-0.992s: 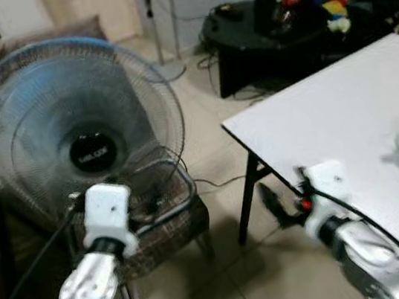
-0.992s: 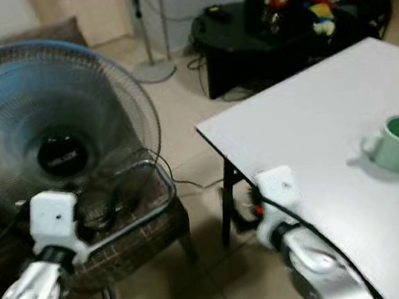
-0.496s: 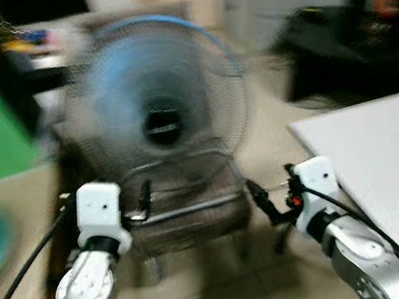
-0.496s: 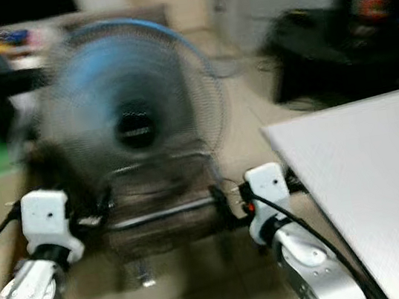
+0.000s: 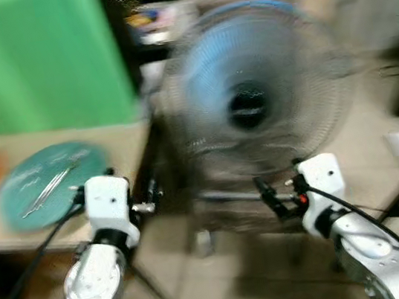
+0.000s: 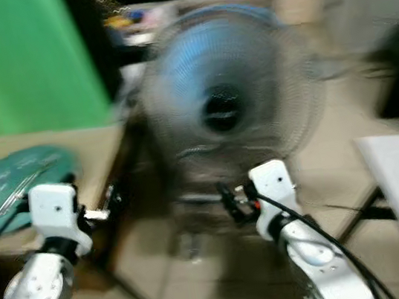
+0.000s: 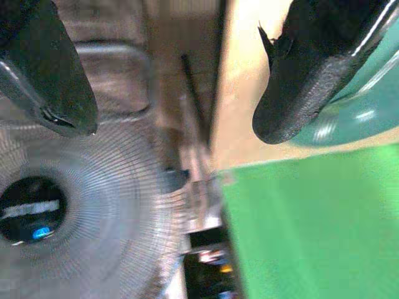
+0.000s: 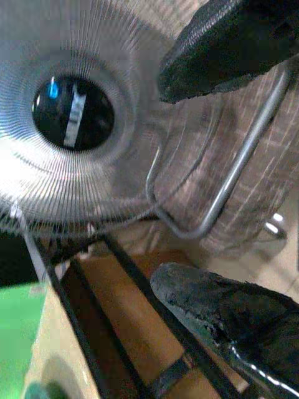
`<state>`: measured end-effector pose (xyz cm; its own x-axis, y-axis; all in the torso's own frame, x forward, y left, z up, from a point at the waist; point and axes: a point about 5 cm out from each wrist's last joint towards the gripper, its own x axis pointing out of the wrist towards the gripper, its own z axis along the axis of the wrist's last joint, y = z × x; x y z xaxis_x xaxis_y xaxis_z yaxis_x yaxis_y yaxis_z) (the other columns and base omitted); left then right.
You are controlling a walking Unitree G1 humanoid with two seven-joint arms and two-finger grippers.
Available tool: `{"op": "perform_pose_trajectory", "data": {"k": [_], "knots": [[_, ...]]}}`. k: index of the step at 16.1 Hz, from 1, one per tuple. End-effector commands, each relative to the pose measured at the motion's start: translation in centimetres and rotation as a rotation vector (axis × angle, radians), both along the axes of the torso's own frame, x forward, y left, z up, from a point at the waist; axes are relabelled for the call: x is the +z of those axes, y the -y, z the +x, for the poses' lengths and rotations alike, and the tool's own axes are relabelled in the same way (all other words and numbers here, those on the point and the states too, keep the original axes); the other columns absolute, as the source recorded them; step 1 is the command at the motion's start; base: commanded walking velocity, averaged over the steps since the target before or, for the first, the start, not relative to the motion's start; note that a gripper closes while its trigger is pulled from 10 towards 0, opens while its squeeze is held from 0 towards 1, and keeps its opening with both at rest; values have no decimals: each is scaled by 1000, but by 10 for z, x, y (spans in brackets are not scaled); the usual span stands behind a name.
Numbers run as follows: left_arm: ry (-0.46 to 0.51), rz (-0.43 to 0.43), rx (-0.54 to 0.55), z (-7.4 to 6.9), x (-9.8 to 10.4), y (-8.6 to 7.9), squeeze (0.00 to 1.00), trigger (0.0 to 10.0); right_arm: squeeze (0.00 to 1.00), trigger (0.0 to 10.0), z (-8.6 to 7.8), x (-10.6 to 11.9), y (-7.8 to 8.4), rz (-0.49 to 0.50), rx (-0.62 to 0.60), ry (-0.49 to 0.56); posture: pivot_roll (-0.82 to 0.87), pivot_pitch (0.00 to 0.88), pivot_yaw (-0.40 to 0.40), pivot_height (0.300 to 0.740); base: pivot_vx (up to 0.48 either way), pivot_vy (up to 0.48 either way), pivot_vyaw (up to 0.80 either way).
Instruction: Setting the table
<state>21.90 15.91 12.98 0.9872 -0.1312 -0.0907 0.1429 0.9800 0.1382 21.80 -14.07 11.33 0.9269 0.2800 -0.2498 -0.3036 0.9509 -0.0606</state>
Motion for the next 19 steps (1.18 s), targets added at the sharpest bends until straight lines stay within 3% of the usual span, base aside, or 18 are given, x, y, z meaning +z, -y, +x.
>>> {"op": "perform_pose_trajectory", "data": {"k": [1, 5, 7, 12, 15, 16, 17, 18, 19], "knots": [[27, 21, -2, 2, 5, -2, 0, 10000, 1000, 10000, 1, 6, -1, -6, 11, 38, 25, 0, 42, 740, 0, 0, 800], [10, 23, 17, 1, 3, -5, 0, 10000, 1000, 10000, 10, 6, -3, -68, 16, 72, 30, 0, 40, 740, 0, 0, 800], [33, 13, 5, 0, 7, -3, 0, 10000, 1000, 10000, 3, 1, -5, 9, 38, 19, 37, 0, 35, 740, 0, 0, 800], [35, -7, -9, -4, 8, -4, 0, 10000, 1000, 10000, 2, 1, -9, 39, 74, 24, 40, 0, 31, 740, 178, 0, 800], [38, -7, -12, -2, 9, -3, 0, 10000, 961, 10000, 7, 1, -8, 63, 56, 26, 44, 0, 29, 740, 328, 0, 0], [38, -7, -12, -1, 9, -3, 0, 10000, 773, 10000, 7, 1, -7, 62, 52, 24, 42, 0, 25, 740, 330, 0, 0], [41, -7, -16, 1, 9, -2, 0, 10000, 451, 10000, 9, 1, -5, 62, 50, 25, 41, 0, 14, 740, 334, 0, 0], [50, -11, -14, 3, 10, -1, 0, 10000, 0, 10000, 12, 4, -5, 58, 55, 33, 38, 0, 7, 740, 330, 0, 0], [54, -14, -12, 4, 10, -1, 0, 10000, 0, 10000, 13, 5, -4, 56, 59, 37, 37, 0, 4, 740, 330, 0, 0]]}}
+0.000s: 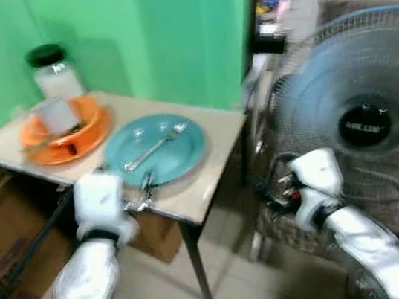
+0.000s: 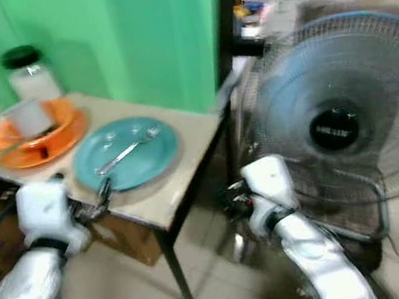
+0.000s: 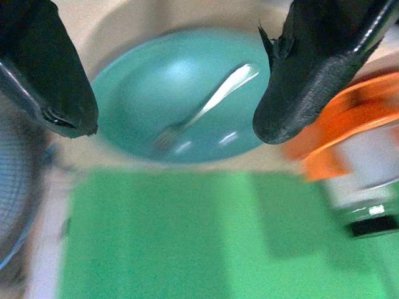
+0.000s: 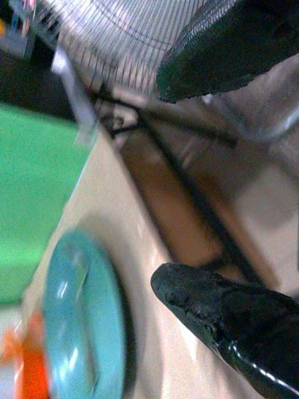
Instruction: Setting the table
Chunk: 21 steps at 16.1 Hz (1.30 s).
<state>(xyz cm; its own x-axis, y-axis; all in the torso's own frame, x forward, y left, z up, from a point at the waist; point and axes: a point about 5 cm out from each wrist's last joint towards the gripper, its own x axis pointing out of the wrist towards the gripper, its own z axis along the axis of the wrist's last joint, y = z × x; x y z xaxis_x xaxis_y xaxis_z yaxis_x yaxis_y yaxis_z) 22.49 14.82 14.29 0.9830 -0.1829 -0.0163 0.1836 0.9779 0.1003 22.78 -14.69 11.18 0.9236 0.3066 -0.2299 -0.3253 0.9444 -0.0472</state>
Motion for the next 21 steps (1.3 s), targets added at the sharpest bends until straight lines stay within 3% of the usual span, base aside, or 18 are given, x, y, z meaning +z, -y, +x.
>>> {"op": "perform_pose_trajectory", "data": {"k": [1, 7, 13, 16, 20, 21], "knots": [[-6, 29, 44, -1, -1, -11, 0, 10000, 0, 10000, 5, 9, -11, 33, 45, 32, 31, 0, -5, 740, 326, 0, 0], [-4, 18, 33, -2, 0, -9, 0, 10000, 0, 10000, 1, 14, -11, 9, 65, 47, 12, 41, 10, 740, 328, 0, 0], [-41, 47, -15, -6, -4, -10, 0, 10000, 0, 10000, 4, 20, -15, 7, 66, 41, 9, 49, 16, 740, 0, 0, 0], [-111, 104, -120, -11, -16, -9, 0, 10000, 0, 10000, 16, 24, -25, 64, 77, -64, 14, 37, 51, 740, 0, 0, 0], [-147, 140, -210, -14, -17, -11, 0, 10000, 0, 10000, 41, 21, -36, -17, 123, -114, 35, 34, 33, 740, 0, 0, 0], [-157, 149, -230, -16, -17, -12, 0, 10000, 624, 10000, 49, 18, -41, -49, 148, -153, 39, 33, 30, 740, 0, 0, 0]]}}
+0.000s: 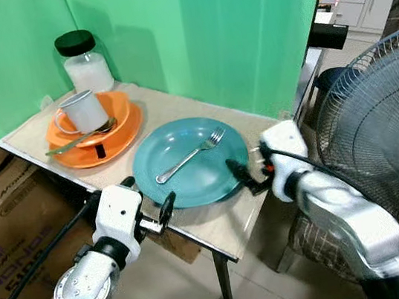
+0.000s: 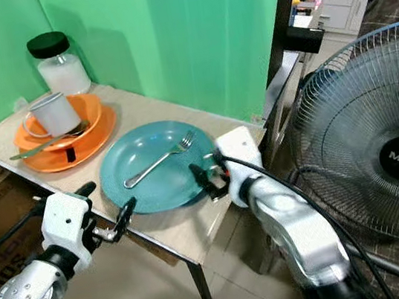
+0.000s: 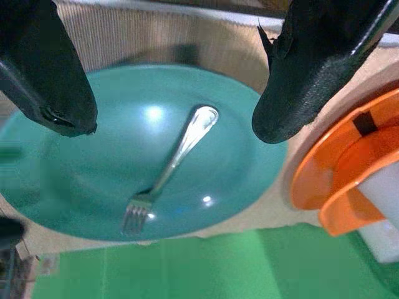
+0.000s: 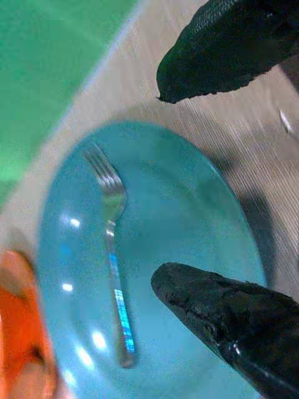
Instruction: Setting the table
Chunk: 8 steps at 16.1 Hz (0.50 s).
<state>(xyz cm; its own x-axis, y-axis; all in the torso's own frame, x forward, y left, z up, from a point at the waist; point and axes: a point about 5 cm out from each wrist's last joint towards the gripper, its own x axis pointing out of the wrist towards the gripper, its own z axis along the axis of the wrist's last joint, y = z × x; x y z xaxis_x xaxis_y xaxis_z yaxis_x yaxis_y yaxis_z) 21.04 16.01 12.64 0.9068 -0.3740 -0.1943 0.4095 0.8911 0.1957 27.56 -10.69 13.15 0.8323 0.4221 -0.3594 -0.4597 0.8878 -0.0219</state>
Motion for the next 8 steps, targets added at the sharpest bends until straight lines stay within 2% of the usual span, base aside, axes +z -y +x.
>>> {"op": "perform_pose_trajectory", "data": {"k": [1, 2, 4, 5, 8], "knots": [[-17, 4, -15, -2, -1, 0, 0, 10000, 624, 10000, 3, -2, -3, -23, 17, -26, 39, 33, 30, 740, 0, 0, 0], [-23, 20, -30, -8, 0, -6, 0, 10000, 1000, 10000, 12, 3, -18, -3, 99, -45, 45, 33, 29, 740, 0, 0, 0], [-17, 54, -16, -7, 0, -13, 0, 10000, 1000, 10000, 14, 5, -24, -14, 141, -23, 53, 32, 24, 740, 0, 0, 0], [-6, 77, 17, 0, 1, -23, 0, 10000, 1000, 10000, 14, 7, -25, -18, 139, -6, 56, 30, 14, 740, 0, 0, 0], [29, 124, 4, 17, 4, -35, 0, 10000, 1000, 10000, 9, 12, -17, 46, 91, 32, 48, 27, 24, 740, 0, 0, 0]]}}
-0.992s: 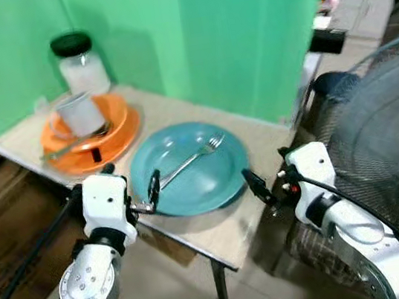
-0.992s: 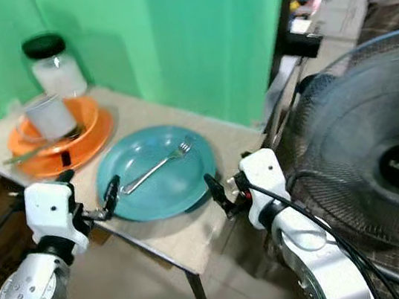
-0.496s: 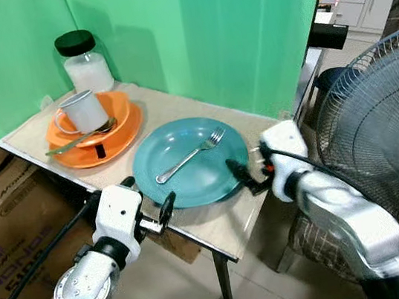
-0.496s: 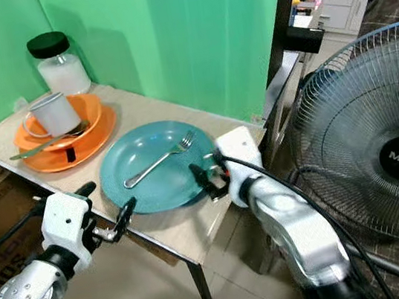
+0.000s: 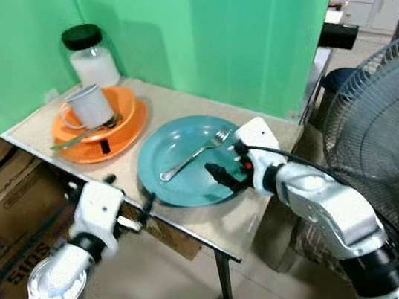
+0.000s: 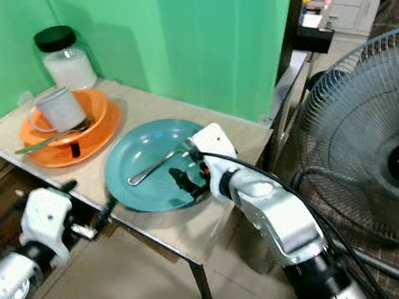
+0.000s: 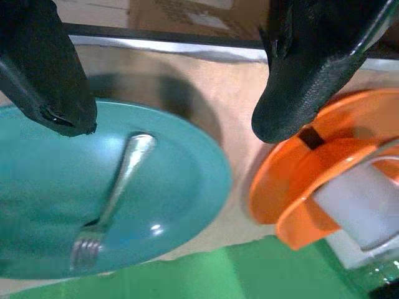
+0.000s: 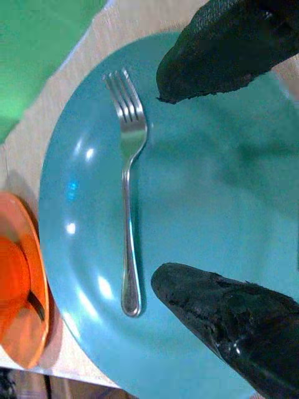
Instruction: Setting the table
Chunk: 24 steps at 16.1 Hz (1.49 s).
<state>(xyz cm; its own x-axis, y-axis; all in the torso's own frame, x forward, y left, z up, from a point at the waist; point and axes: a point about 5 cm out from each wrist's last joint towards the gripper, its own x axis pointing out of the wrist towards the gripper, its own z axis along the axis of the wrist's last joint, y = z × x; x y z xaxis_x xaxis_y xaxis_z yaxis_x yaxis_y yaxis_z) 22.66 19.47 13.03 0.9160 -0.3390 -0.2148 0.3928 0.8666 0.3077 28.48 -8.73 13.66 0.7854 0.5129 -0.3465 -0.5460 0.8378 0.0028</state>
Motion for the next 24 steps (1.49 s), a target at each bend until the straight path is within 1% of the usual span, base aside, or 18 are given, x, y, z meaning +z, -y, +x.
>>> {"op": "perform_pose_trajectory", "data": {"k": [1, 2, 3, 4, 5, 6, 8, 9, 10, 12, 13, 14, 15, 16, 17, 20, 22, 24], "knots": [[16, 11, 3, 5, 2, -3, 0, 10000, 1000, 10000, -1, 8, 6, 18, -27, 47, 42, 26, 33, 740, 0, 0, 0], [26, 25, 33, 19, 2, -11, 0, 10000, 1000, 10000, -6, 7, 18, 9, -88, 66, 27, 24, 52, 740, 0, 0, 0], [26, 36, 45, 24, 2, -13, 0, 10000, 1000, 10000, -7, 6, 22, 2, -113, 63, 27, 24, 52, 740, 0, 0, 0], [27, 55, 61, 31, 0, -19, 0, 10000, 596, 10000, -10, 2, 29, -8, -155, 52, 19, 24, 63, 740, 0, 0, 0], [23, 69, 62, 37, -2, -23, 0, 10000, 0, 10000, -12, -3, 34, -27, -184, 42, 12, 22, 72, 740, 0, 0, 0], [23, 65, 50, 40, -3, -23, 0, 10000, 0, 10000, -13, -4, 36, -33, -198, 38, 10, 22, 73, 740, 0, 0, 0], [4, -49, -137, 66, 2, -10, 0, 10000, 0, 10000, -15, -4, 40, -21, -235, 36, -18, 18, 85, 740, 0, 0, 0], [-3, -65, -176, 72, 3, -7, 0, 10000, 0, 10000, -15, -2, 39, -17, -236, 41, -23, 17, 87, 740, 0, 0, 0], [-27, -91, -268, 84, 6, 2, 0, 10000, 0, 10000, -16, 1, 40, -14, -235, 54, -34, 15, 94, 740, 0, 0, 0], [-93, -91, -359, 102, 3, 12, 0, 10000, 0, 10000, -20, 4, 47, -31, -241, 67, -72, 19, 108, 740, 0, 0, 0], [-136, -62, -377, 109, -1, 14, 0, 10000, 0, 10000, -23, 5, 51, -41, -242, 72, -82, 23, 115, 740, 0, 0, 0], [-154, -49, -381, 114, -3, 14, 110, 10000, 0, 10000, -26, 5, 53, -43, -243, 73, -95, 27, 120, 740, 0, 0, 0], [-182, -63, -385, 119, -5, 13, 235, 10000, 0, 10000, -30, 5, 57, -52, -245, 73, -111, 34, 127, 740, 0, 0, 0], [-216, -69, -410, 122, -8, 15, 180, 10000, 0, 10000, -35, 5, 61, -56, -245, 71, -127, 42, 131, 740, 0, 0, 0], [-245, -83, -439, 126, -10, 20, 0, 10000, 0, 10000, -42, 6, 66, -66, -240, 66, -141, 50, 135, 740, 0, 0, 0], [-270, -61, -477, 130, -14, 30, 0, 10000, 0, 10000, -55, 8, 67, -89, -195, 56, -199, 62, 156, 740, 0, 0, 0], [-289, -37, -477, 132, -17, 31, 0, 10000, 0, 10000, -63, 10, 67, -93, -148, 41, -227, 70, 165, 740, 0, 0, 0], [-286, -8, -444, 136, -16, 31, 0, 10000, 0, 10000, -73, 11, 69, -118, -80, 20, -253, 78, 167, 740, 0, 0, 0]]}}
